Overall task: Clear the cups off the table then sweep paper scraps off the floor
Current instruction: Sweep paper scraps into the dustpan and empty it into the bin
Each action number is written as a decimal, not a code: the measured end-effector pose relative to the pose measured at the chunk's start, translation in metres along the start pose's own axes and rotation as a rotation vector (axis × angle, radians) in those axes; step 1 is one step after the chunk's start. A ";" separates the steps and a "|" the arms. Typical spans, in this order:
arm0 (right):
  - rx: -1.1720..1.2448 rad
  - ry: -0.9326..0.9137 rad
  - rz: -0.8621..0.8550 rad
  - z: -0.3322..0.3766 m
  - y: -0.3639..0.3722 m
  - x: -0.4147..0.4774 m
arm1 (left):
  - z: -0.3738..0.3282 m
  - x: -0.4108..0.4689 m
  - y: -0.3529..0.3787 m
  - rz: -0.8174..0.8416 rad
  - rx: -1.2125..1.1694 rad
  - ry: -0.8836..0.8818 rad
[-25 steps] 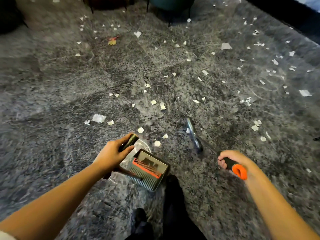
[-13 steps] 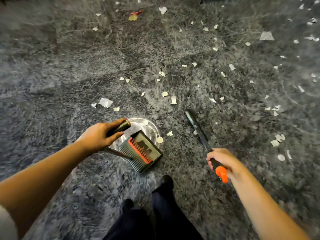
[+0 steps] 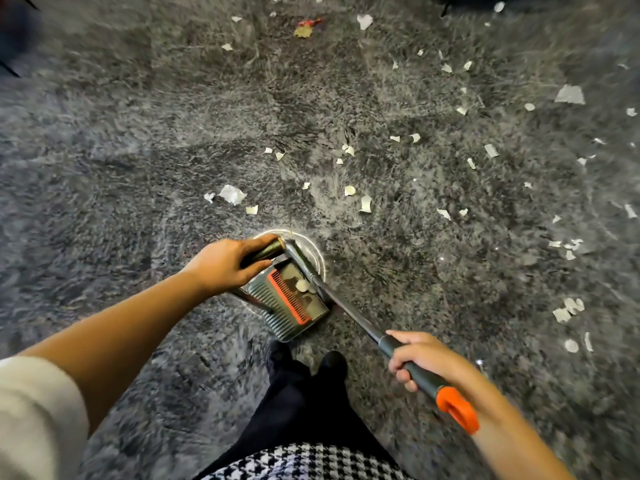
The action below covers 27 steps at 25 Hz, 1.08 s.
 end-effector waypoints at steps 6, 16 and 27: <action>0.195 -0.018 0.101 0.032 -0.003 -0.034 | 0.008 0.000 0.003 0.002 -0.002 0.019; -0.117 -0.072 -0.179 0.108 0.011 0.018 | 0.080 -0.066 -0.006 -0.197 -0.355 -0.191; -0.431 -0.032 -0.115 0.291 0.050 0.140 | 0.127 -0.109 -0.007 -0.361 -0.499 -0.494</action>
Point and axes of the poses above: each hand's wrist, its own x-axis towards the middle knuckle, its own y-axis out of the palm, z = x × y, the point moved 1 cm from there along x, towards the middle knuckle, and after that the axes turned 12 degrees about z, right-handed, at the moved point
